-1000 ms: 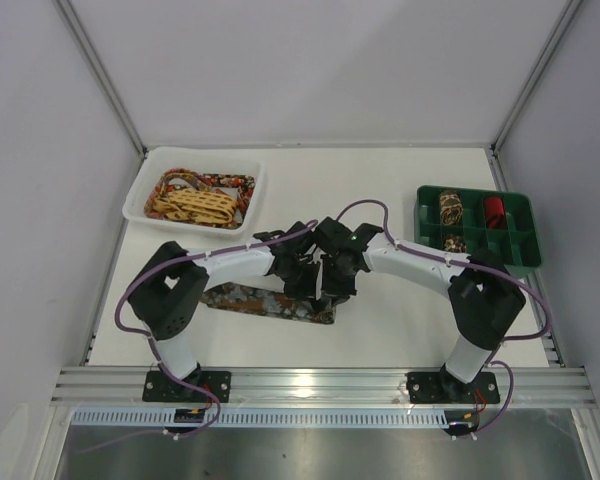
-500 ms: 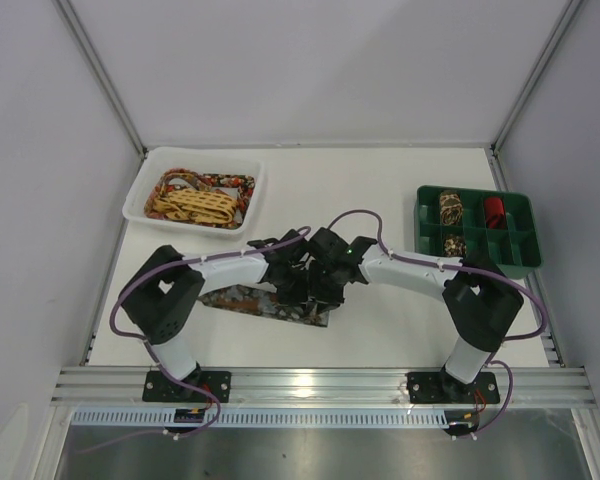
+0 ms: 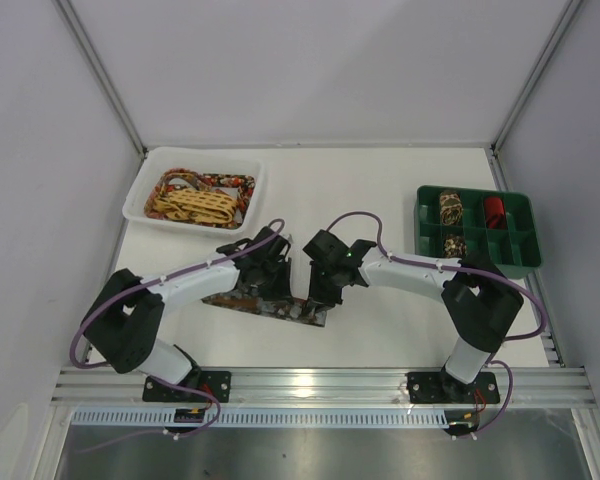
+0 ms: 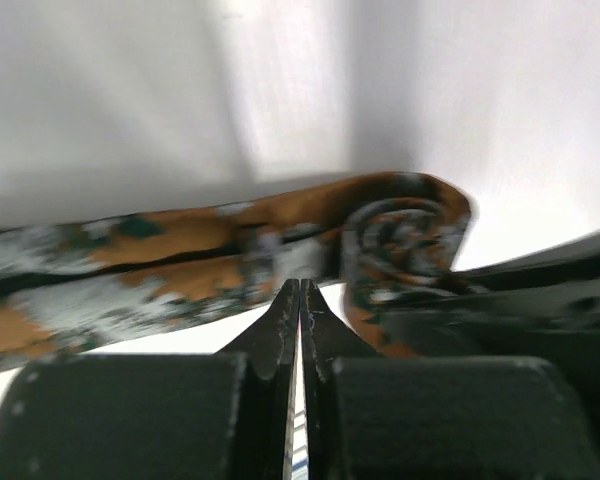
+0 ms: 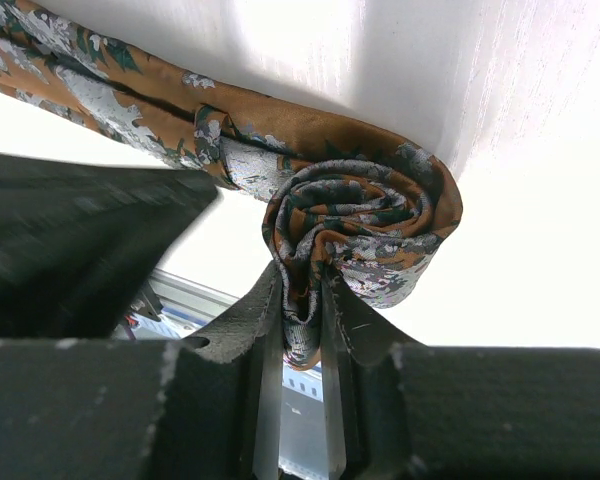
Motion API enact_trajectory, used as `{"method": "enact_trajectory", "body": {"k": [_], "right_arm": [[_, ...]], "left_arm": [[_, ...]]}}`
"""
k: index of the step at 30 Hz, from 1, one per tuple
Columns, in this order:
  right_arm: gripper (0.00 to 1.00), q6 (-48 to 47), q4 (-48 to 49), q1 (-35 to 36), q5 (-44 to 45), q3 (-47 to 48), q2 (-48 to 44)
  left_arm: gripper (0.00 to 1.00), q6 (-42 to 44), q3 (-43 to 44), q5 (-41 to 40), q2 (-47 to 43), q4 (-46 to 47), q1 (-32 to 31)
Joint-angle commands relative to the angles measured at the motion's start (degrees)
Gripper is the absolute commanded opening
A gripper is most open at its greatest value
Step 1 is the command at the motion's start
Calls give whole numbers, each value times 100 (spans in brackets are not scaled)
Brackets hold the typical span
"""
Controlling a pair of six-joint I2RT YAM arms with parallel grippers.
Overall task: Roll the ties
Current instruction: Roll the tie
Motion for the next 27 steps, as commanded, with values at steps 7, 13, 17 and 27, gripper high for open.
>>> {"method": "enact_trajectory", "body": {"k": [7, 13, 17, 27], "right_arm": [[23, -57, -36, 44, 131, 236, 200], [30, -136, -70, 71, -19, 694, 674], [41, -189, -62, 123, -160, 1019, 1026], [53, -58, 1296, 88, -669, 187, 799]], "left_arm": [[1, 140, -542, -182, -140, 184, 709], [0, -9, -674, -24, 27, 334, 692], [0, -62, -718, 108, 1, 342, 692], [0, -53, -770, 152, -202, 228, 709]]}}
